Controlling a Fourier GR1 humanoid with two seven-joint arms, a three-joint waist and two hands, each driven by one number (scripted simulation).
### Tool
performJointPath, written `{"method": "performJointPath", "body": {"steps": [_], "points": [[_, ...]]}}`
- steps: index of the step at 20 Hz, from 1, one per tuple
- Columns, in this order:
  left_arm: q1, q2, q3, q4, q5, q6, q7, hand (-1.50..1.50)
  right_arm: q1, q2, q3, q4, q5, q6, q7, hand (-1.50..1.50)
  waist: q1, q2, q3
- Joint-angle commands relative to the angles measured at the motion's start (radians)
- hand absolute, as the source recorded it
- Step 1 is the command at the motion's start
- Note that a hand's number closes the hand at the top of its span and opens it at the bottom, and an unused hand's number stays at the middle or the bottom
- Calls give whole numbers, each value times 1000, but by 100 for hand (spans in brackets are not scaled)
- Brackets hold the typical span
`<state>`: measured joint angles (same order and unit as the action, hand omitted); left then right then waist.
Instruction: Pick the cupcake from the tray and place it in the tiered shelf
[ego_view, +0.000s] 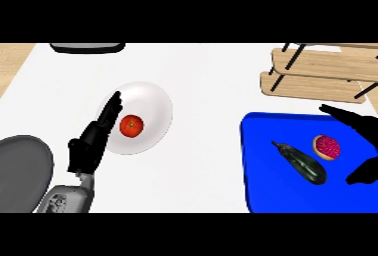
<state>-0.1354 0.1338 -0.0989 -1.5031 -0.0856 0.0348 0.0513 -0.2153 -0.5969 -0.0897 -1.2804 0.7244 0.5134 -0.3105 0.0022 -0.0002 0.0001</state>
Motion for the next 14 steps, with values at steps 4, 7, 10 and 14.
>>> {"method": "performJointPath", "body": {"steps": [4, 7, 10, 14], "points": [[8, -22, 10, 40, -39, -8, -54, 0, -37, 88, 25, 41, 77, -36, 44, -150, 0, 0, 0], [2, -51, 8, 31, -40, 3, -23, 0, -83, 61, 2, 212, 108, -104, -83, -150, 3, 1, 0], [15, -48, 8, -41, -49, -7, 30, 0, -18, 52, -3, 119, 110, -62, -79, -150, -1, -1, 0], [-48, -32, 65, 66, -17, -50, -19, 0, -34, 43, -18, 215, 124, -89, -157, -150, -1, 1, 0]]}}
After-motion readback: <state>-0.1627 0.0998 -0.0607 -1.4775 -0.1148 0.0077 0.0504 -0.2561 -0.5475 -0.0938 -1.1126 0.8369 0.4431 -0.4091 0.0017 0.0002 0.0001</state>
